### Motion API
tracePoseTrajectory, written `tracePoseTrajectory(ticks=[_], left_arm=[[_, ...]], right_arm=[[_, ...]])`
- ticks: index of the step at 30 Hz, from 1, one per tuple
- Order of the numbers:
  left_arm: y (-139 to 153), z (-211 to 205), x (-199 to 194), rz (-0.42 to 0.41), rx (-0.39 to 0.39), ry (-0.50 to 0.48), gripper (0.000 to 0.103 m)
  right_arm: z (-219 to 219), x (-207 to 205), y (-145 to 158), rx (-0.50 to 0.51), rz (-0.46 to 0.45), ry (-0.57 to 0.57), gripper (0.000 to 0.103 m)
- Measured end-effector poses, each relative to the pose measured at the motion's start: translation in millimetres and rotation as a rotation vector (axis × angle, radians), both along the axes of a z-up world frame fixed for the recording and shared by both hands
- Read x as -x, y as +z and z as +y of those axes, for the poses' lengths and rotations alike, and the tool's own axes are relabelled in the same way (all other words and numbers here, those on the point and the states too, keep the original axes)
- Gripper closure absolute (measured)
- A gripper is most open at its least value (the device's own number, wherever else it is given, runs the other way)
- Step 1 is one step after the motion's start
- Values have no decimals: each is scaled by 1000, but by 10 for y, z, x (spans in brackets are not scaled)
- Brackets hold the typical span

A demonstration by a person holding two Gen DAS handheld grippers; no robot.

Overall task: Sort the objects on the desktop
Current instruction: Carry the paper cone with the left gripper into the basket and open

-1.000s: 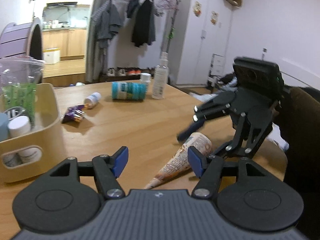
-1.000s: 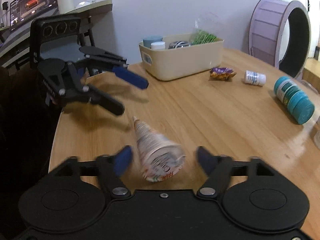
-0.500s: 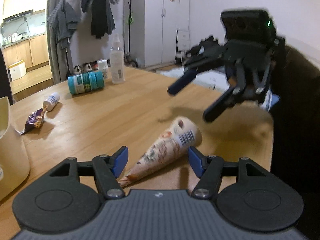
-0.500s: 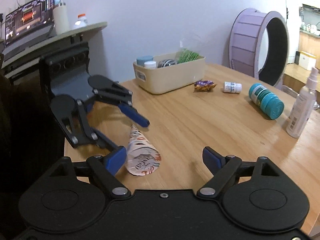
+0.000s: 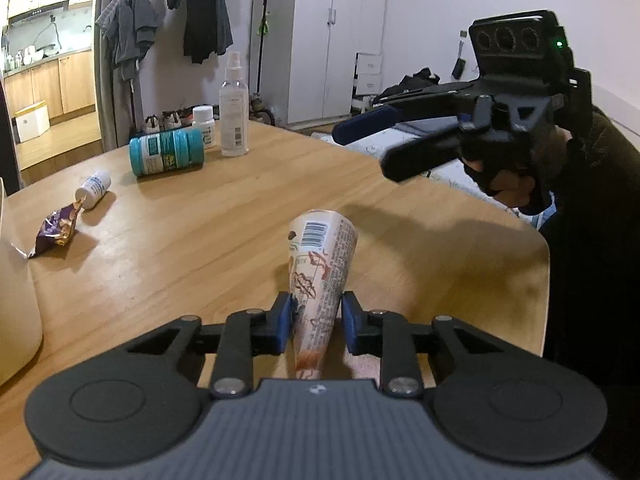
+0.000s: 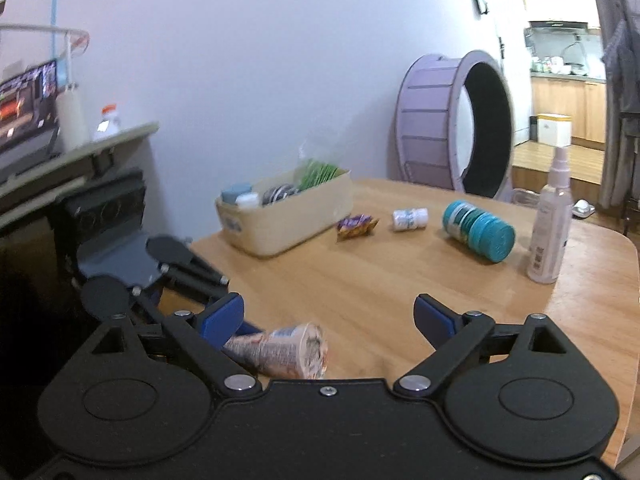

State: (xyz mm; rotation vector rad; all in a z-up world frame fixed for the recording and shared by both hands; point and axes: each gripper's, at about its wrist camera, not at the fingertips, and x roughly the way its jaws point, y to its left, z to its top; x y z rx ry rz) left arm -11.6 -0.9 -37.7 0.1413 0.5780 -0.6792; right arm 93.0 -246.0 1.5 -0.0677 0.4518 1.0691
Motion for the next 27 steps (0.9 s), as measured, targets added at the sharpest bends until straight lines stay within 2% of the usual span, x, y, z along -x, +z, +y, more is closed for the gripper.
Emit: tracePoseTrajectory(ticks=[7,11,14,18,21,25,27], left_arm=[[119,158,58,-66,70,68,80],[223,264,86,-107,106,112,80],[346,422,115,-153,153,181,80],[566,733,97,-198,233,336,80],[712,984,11,-197,294,512,80],[750,1183,-182,-156,280,710,80],[735,1218,-282,-126,264,755,80]], right_arm=[[-48,-71,57,-93,1,-63,10],[-5,-103,50,-102,2,-83,9],[47,-109,42,-104,1,-82,9],[162,-112,10,-90,9,-75,9],[281,-100,-19,-71,8,-75,9],[384,-61,-23,-75,2,-89,8],[414,-24,-17,-77,-11,-93,7]])
